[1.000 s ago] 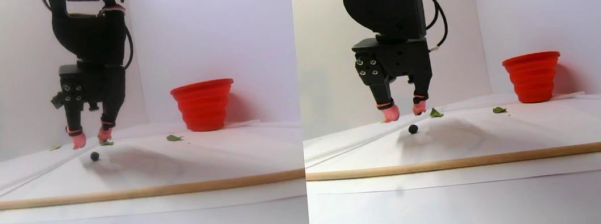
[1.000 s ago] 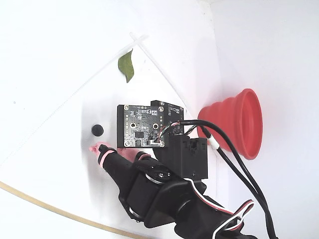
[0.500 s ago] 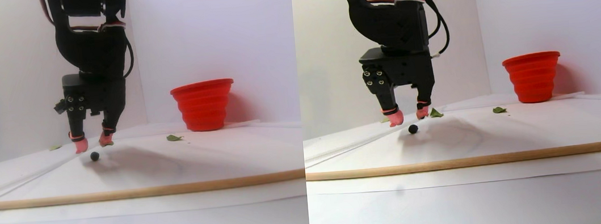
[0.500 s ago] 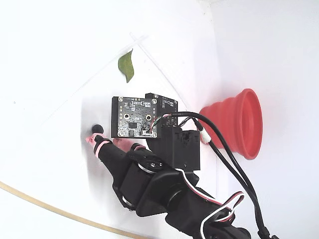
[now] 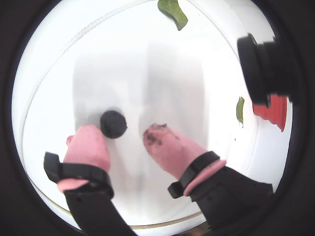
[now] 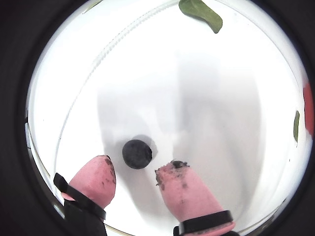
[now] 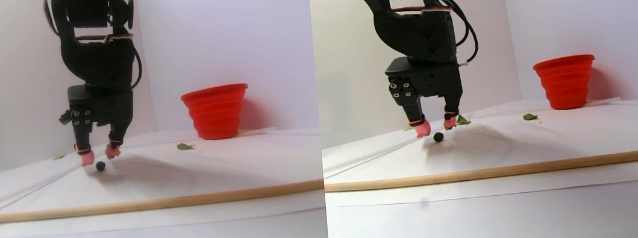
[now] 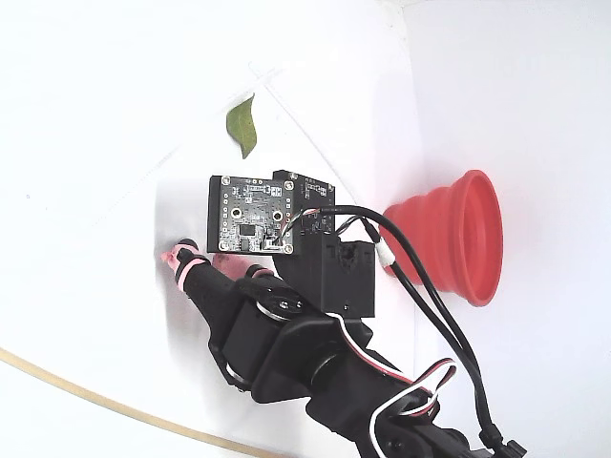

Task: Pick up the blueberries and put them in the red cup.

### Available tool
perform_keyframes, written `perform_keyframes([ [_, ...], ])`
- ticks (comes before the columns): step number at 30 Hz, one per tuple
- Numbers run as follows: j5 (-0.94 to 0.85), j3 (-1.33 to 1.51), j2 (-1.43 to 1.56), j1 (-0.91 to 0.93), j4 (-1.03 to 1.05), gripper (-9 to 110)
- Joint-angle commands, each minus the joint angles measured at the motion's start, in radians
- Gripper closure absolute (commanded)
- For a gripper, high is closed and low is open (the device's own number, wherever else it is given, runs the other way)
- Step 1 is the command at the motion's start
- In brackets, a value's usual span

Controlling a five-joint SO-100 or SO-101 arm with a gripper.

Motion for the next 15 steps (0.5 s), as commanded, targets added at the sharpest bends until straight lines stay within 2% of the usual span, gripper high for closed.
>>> perform_keyframes([
  [1, 0.002, -0.077, 0.002, -0.023, -0.032, 84],
  [15, 0.0, -0.101, -0.058, -0.029, -0.078, 84],
])
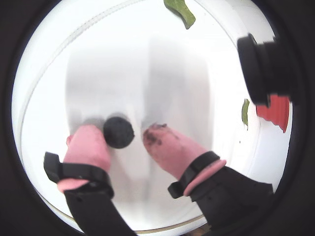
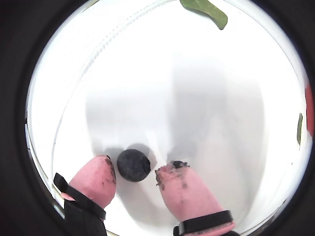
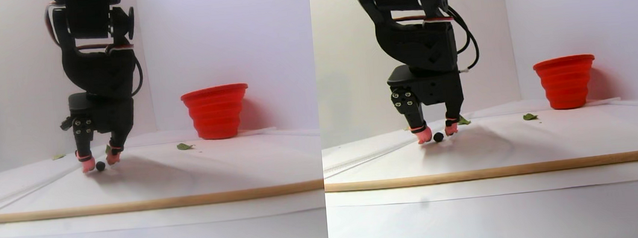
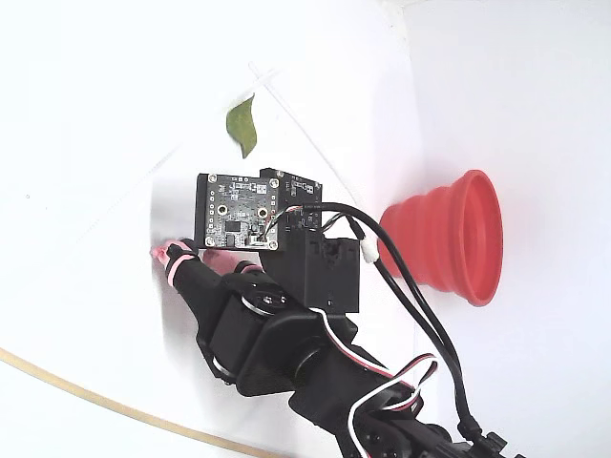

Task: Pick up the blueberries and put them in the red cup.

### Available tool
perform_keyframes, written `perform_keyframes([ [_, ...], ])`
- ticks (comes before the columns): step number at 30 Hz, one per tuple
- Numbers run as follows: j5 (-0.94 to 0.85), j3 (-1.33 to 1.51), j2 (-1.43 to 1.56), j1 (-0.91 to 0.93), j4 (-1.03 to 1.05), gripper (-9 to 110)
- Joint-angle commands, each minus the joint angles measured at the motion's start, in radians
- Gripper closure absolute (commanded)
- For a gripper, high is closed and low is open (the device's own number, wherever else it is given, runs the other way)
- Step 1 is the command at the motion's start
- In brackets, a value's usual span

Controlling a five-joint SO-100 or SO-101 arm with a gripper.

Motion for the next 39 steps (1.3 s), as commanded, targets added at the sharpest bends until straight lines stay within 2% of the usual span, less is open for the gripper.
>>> perform_keyframes([
  [1, 0.0, -0.071, 0.026, -0.031, -0.028, 84],
  [39, -0.038, -0.054, 0.011, -0.003, -0.067, 91],
])
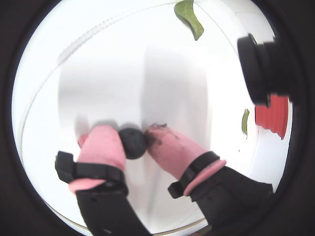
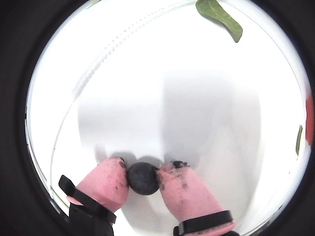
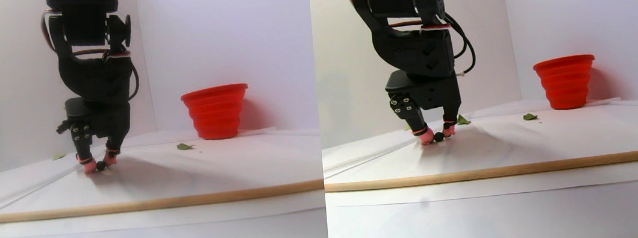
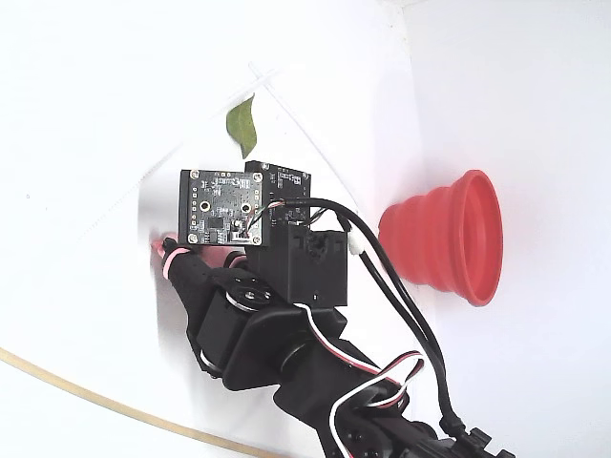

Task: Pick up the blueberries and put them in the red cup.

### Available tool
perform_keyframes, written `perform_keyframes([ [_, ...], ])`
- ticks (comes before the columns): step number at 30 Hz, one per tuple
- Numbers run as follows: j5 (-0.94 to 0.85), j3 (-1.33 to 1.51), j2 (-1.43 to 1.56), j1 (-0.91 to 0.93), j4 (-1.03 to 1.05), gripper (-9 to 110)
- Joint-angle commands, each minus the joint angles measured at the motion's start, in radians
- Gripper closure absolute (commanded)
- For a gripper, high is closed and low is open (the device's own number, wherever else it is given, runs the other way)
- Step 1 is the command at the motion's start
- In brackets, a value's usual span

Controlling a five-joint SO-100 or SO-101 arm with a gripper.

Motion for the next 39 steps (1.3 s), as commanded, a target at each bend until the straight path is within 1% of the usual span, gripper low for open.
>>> perform_keyframes([
  [1, 0.0, -0.035, 0.064, 0.012, -0.003, 91],
  [39, -0.015, 0.032, 0.318, 0.14, 0.098, 91],
])
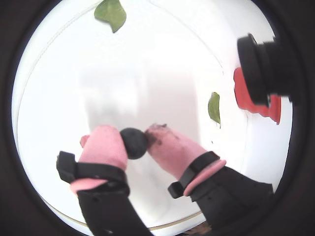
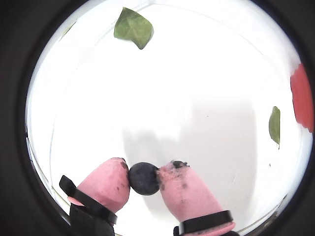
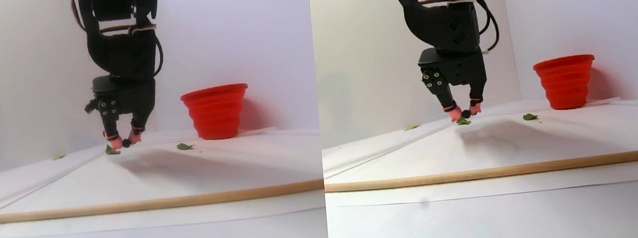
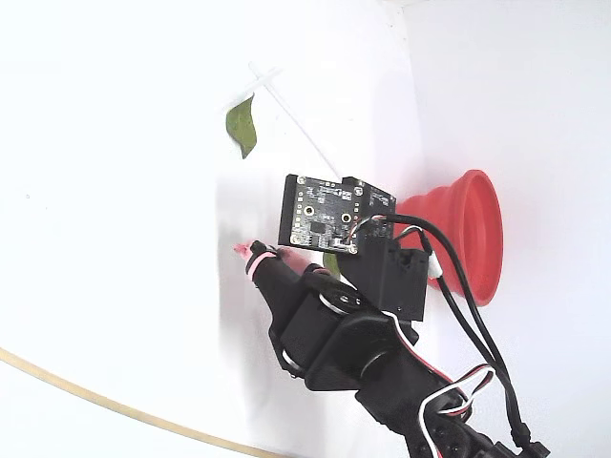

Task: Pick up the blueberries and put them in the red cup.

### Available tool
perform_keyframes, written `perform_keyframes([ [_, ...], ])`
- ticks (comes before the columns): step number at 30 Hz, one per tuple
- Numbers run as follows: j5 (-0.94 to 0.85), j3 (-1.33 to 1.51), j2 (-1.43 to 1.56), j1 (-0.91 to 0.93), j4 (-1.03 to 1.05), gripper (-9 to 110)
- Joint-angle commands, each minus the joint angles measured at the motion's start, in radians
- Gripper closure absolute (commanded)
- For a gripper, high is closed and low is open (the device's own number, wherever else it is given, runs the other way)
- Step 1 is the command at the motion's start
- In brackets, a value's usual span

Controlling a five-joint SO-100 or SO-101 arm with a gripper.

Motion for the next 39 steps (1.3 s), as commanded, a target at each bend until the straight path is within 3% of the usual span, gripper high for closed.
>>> perform_keyframes([
  [1, -0.014, 0.006, 0.141, 0.006, 0.006, 91],
  [39, -0.008, 0.003, 0.367, 0.15, 0.115, 91],
])
